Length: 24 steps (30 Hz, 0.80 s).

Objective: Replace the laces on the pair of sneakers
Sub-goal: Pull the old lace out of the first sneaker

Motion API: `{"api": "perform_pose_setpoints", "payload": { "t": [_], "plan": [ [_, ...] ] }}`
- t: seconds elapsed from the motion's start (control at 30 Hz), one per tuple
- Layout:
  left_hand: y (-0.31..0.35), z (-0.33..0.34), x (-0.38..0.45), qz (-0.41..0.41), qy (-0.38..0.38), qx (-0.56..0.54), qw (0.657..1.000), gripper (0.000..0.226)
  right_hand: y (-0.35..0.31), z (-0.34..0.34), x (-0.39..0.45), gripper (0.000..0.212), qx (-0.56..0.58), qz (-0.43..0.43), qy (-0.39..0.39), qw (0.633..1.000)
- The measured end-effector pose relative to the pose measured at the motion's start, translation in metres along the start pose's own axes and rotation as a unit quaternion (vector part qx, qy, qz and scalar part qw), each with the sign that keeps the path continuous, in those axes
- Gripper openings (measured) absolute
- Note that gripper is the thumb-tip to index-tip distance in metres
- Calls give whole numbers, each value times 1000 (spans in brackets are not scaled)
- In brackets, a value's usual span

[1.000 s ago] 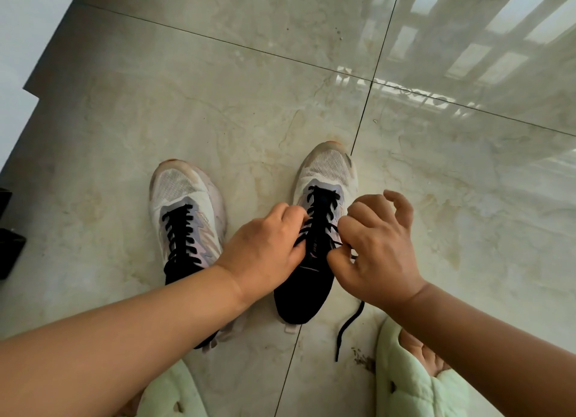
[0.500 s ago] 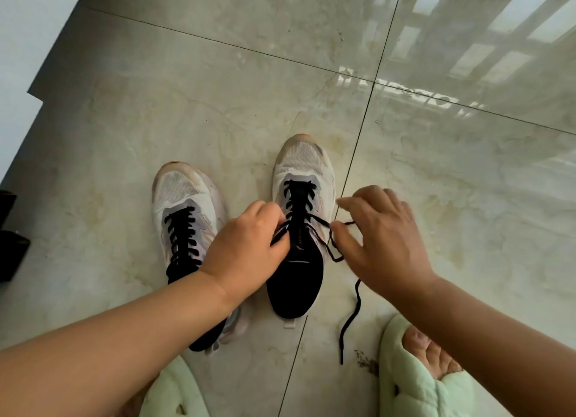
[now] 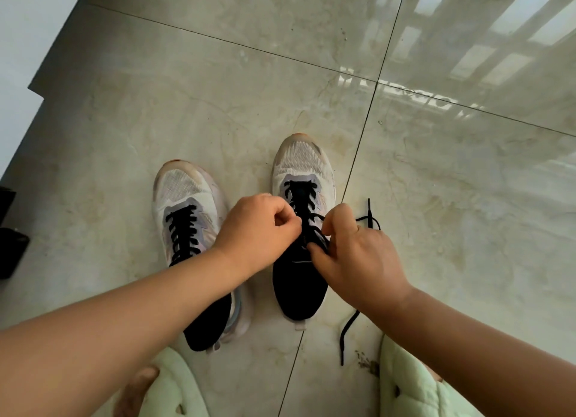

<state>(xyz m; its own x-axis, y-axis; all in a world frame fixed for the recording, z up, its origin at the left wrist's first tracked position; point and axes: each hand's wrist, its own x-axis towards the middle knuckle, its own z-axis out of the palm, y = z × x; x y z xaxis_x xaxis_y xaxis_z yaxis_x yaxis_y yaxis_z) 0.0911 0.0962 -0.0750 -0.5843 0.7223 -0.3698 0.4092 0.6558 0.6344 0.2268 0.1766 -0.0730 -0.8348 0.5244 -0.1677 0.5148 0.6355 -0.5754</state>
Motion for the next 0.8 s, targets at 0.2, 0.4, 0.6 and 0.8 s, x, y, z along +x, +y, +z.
{"api": "perform_pose_setpoints", "payload": {
  "t": [0.2, 0.4, 0.6, 0.8],
  "plan": [
    [-3, 0, -4, 64, -32, -32, 997, 17, 5, 2, 4, 26, -57, 58, -39, 996],
    [-3, -7, 4, 44, -51, -87, 994, 12, 6, 3, 5, 24, -34, 74, -42, 996],
    [-25, -23, 4, 48, -29, 113, 992, 31, 8, 3, 3, 23, -41, 72, -50, 995],
    [-45, -45, 7, 149, 66, 271, 949, 41, 10, 2, 2, 24, -42, 73, -48, 995]
  ]
}}
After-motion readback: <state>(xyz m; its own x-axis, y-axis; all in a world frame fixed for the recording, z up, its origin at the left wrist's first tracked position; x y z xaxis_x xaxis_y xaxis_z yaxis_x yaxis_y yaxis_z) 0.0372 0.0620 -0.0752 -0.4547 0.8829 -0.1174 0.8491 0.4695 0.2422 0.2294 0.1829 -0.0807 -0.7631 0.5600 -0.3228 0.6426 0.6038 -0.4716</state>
